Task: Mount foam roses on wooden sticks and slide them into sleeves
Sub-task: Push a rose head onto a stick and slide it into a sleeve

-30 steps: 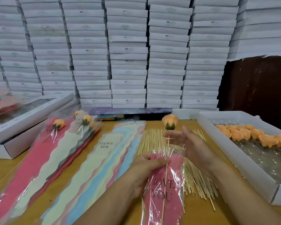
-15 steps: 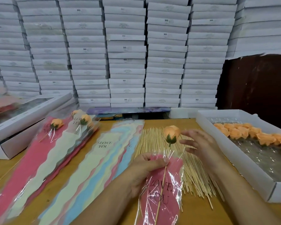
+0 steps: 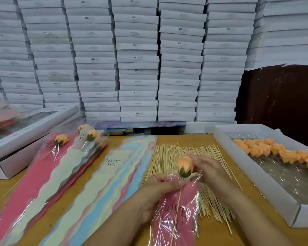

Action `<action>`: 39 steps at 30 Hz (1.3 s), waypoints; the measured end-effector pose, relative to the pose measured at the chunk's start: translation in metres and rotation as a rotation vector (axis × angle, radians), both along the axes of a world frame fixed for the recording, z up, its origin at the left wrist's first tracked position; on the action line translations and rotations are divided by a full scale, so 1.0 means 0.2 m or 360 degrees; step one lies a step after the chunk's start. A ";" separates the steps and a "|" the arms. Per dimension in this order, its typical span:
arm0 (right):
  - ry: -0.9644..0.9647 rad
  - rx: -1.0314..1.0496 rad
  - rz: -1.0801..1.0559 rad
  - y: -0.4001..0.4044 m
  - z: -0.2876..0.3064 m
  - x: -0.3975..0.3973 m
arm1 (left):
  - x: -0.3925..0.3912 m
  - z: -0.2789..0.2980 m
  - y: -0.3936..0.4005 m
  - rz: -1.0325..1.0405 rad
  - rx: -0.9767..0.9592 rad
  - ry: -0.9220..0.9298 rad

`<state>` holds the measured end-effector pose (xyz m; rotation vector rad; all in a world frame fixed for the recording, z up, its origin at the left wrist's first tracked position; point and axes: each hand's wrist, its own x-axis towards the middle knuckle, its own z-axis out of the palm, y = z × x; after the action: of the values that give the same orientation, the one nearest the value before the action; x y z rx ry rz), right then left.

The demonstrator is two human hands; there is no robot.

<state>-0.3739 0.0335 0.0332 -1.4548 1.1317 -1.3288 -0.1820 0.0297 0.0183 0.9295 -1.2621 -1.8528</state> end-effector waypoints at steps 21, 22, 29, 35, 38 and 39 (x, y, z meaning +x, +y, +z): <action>0.0103 0.0132 0.0206 0.01 -0.03 0.01 | 0.00 0.03 0.01 0.0169 0.0131 0.0136; 0.0122 0.0136 0.0213 0.02 -0.03 0.02 | 0.00 0.04 0.01 0.0184 0.0134 0.0130; 0.0108 0.0112 0.0102 0.02 -0.03 0.02 | 0.00 0.04 0.00 0.0221 0.0131 0.0135; 0.0147 0.0148 0.0111 0.02 -0.03 0.02 | 0.00 0.02 -0.03 0.0291 0.0230 0.0112; 0.0133 0.0172 0.0153 0.02 -0.04 0.03 | 0.00 0.01 -0.04 0.0317 0.0213 0.0075; 0.0151 0.0173 0.0193 0.03 -0.03 0.03 | 0.00 0.01 -0.05 0.0319 0.0186 0.0058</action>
<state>-0.3676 0.0391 0.0263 -1.4951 1.1395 -1.1081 -0.1826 0.0204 0.0209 1.0401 -1.0087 -1.7909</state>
